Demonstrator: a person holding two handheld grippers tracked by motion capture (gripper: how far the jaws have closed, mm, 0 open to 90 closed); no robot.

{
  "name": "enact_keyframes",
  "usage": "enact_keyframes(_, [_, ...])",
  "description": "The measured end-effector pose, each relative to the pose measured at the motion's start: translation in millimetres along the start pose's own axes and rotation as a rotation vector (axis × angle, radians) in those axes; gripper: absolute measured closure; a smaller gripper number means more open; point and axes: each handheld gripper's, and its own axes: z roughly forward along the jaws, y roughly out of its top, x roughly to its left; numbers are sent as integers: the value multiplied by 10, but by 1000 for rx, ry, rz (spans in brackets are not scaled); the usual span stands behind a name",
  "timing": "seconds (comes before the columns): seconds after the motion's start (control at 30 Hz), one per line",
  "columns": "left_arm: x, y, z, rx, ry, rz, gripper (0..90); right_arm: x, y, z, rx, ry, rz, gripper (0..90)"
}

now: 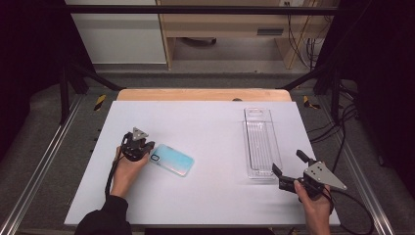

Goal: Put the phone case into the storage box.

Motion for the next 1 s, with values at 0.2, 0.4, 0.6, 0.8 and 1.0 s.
enact_keyframes(0.2, [-47, -5, 45, 25, -13, 22, 900, -9, 3, -13, -4, 2, 5, 37])
enact_keyframes(0.4, [-141, -13, 55, 27, -60, 42, 900, -19, 1, -20, -6, -1, 10, 37])
enact_keyframes(0.6, [-418, 34, 71, 41, -116, 88, 900, -7, 3, -22, -2, 2, 7, 37])
enact_keyframes(0.8, [-539, 38, 73, 39, -123, 111, 900, -6, 3, -28, -3, 7, 5, 37])
enact_keyframes(1.0, [-577, 29, 60, 37, -114, 117, 900, -1, 5, -21, 0, 12, 4, 37])
